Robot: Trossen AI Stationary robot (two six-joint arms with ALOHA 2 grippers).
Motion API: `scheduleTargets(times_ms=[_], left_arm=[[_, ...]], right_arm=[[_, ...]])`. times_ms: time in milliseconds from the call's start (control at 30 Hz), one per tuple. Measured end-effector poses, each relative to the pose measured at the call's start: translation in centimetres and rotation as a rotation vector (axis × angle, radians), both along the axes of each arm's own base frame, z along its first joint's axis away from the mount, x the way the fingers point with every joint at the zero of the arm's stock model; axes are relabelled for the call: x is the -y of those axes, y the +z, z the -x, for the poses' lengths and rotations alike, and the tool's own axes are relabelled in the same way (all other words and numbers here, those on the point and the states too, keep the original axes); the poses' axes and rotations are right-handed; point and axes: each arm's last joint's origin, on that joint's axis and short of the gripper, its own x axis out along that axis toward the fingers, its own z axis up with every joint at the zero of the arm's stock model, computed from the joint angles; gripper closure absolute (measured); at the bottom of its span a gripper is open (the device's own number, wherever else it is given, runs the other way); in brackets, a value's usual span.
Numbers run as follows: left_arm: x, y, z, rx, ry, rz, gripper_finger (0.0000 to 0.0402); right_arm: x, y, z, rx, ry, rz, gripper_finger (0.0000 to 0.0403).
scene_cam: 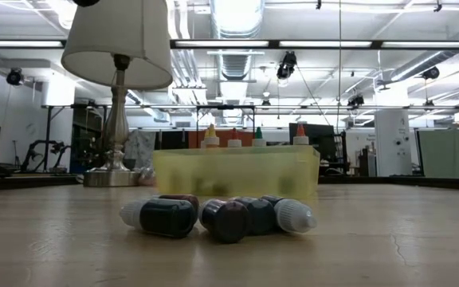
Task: Pick & Place food coloring
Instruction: Put the small green food coloring bottle into the yellow bin
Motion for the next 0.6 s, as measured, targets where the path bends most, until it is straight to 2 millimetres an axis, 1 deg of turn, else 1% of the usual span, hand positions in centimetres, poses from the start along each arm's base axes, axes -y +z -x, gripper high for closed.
scheduleTargets(times_ms=[167, 233, 300, 433, 533, 600], left_arm=[[0.0, 0.0, 0.0, -0.001, -0.010, -0.026, 0.0400], [0.0, 0.0, 0.0, -0.001, -0.013, -0.034, 0.0400], [0.0, 0.0, 0.0, -0.001, -0.013, -0.035, 0.0400], [0.0, 0.0, 0.0, -0.002, -0.020, -0.053, 0.0400], [0.0, 0.0, 0.0, -0.002, -0.021, -0.055, 0.0400], [0.0, 0.0, 0.0, -0.003, -0.022, -0.059, 0.0400]], right_arm=[[-0.2, 0.0, 0.9, -0.002, -0.120, -0.009, 0.0202], [0.1, 0.5, 1.5, -0.020, -0.139, 0.002, 0.0202], [0.8, 1.8, 2.2, -0.016, -0.147, -0.005, 0.0202], [3.2, 5.2, 4.4, -0.007, -0.174, 0.040, 0.0202], [4.8, 6.6, 6.1, -0.013, -0.174, 0.061, 0.0202], [5.7, 7.1, 7.1, -0.007, -0.165, 0.058, 0.0202]])
